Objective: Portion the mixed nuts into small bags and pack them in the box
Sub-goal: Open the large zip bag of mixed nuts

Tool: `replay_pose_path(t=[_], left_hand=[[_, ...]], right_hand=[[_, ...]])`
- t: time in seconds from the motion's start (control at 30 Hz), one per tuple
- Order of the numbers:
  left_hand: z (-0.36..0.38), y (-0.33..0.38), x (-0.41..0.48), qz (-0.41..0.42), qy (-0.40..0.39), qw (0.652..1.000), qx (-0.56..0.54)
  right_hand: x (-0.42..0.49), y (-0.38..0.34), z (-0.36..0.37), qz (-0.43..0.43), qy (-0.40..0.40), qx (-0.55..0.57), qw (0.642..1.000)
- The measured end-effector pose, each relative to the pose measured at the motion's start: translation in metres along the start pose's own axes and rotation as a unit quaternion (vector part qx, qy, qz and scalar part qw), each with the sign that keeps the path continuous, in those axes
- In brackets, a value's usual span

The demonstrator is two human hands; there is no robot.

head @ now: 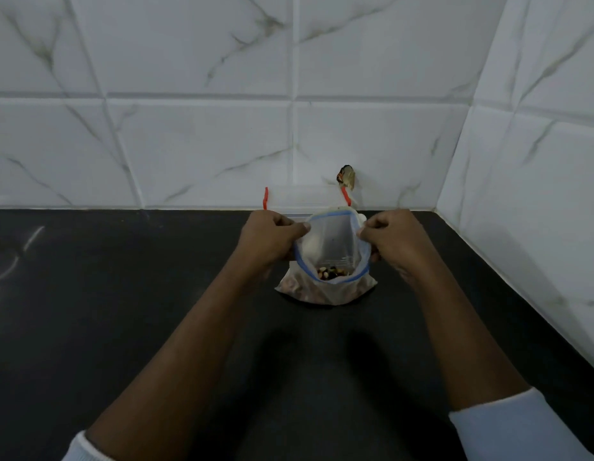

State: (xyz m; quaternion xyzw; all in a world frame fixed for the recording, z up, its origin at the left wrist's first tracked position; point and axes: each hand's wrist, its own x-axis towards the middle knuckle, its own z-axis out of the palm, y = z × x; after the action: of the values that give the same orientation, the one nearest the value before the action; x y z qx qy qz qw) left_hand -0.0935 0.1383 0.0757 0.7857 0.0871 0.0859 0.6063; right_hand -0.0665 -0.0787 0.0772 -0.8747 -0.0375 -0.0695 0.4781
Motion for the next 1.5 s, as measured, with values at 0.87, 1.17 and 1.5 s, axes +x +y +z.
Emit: replay_pose_path(t=[0.87,1.17,1.5], left_hand=[[0.000,-0.028,0.012,-0.340,-0.075,0.732,-0.585],[-0.008,-0.014,0.013,-0.298,-0.117,0.831,-0.454],[-0.008,-0.013,0.010,-0.308,-0.017,0.707,-0.636]], right_hand=[[-0.013,0.010,0.016,0.304,0.022,0.733,0.609],[-0.026,0.007,0.013,0.263,0.022,0.651,0.711],[-0.010,0.023,0.020,0.266,0.034,0.717,0.644]])
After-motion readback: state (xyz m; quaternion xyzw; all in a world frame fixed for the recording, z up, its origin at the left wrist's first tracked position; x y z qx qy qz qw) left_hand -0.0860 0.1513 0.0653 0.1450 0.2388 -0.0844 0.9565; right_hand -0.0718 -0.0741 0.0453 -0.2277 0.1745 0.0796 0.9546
